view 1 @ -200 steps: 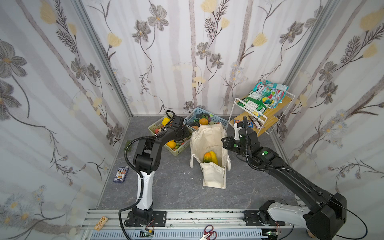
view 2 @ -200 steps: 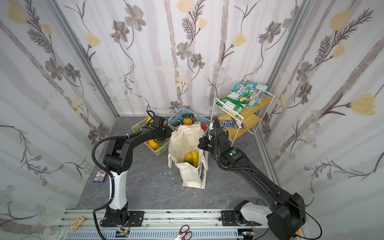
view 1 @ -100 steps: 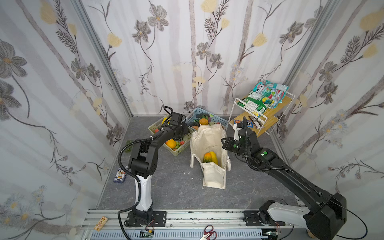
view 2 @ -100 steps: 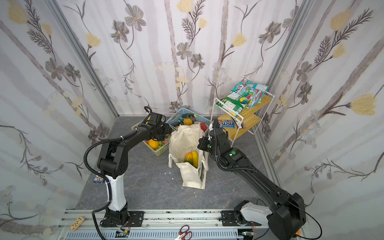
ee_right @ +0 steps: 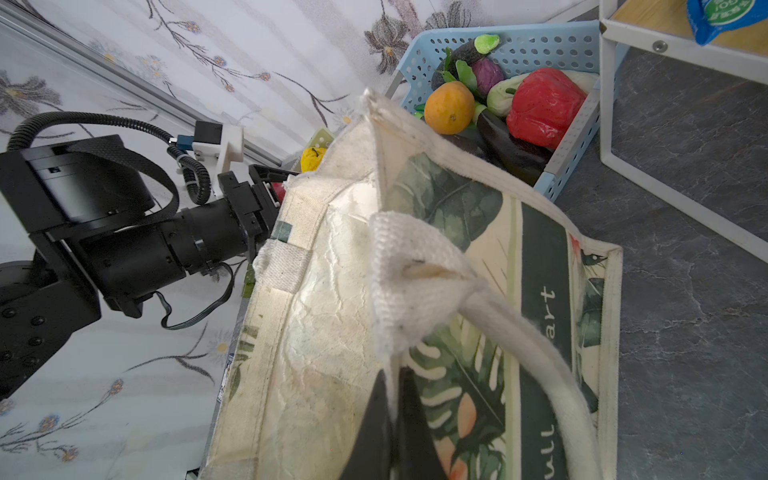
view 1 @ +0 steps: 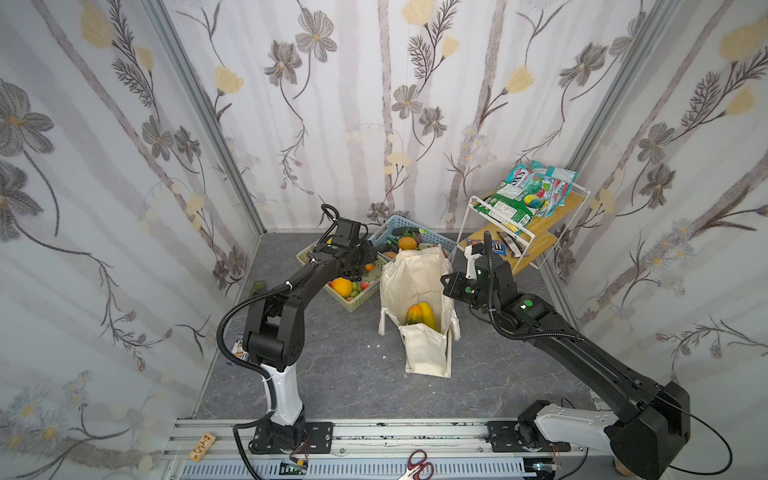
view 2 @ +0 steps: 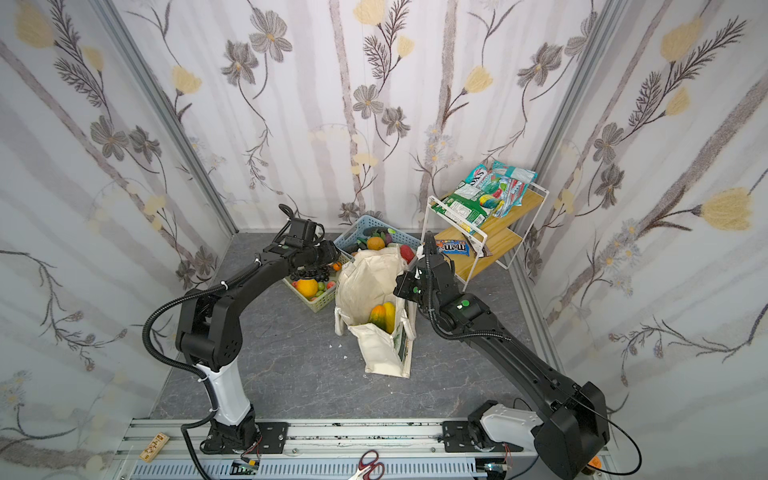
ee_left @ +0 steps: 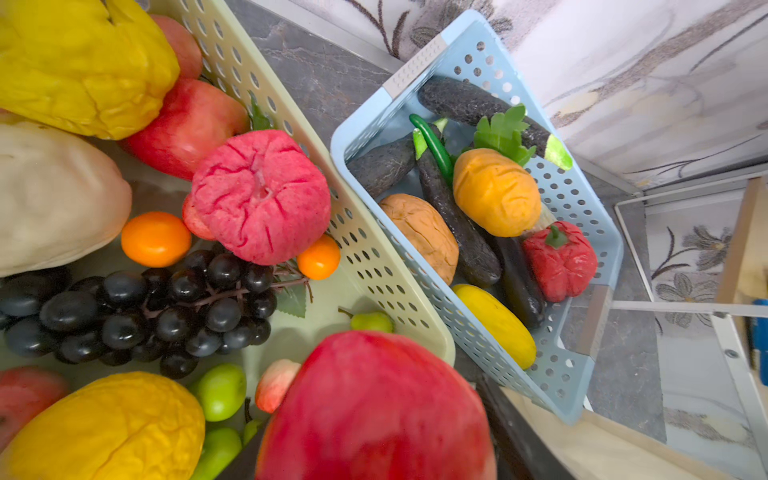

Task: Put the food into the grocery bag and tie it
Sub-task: 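Close the left gripper on the apple and lift it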

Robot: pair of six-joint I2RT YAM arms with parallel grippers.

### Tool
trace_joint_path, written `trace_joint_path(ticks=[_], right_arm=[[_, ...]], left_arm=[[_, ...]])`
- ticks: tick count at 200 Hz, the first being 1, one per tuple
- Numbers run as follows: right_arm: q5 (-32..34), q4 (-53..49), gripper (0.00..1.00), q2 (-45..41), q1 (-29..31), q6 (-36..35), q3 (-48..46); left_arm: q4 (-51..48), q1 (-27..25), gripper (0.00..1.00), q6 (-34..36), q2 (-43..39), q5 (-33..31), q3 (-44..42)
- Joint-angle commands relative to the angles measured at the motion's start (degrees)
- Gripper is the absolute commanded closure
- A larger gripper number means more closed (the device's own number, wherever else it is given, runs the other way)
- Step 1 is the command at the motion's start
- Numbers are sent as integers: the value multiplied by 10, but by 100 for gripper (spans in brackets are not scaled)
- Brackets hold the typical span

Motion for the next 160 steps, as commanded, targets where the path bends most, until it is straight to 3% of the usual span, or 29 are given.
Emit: trace_joint_path(ticks=[1,160], right_arm=[[3,26,99,4,0,3,7],[-1,30,99,13,0,-1,8]], left_arm=[[-10,1,40,9,-22,8,-4],[-27,-17,39,0,-131,59,-2]])
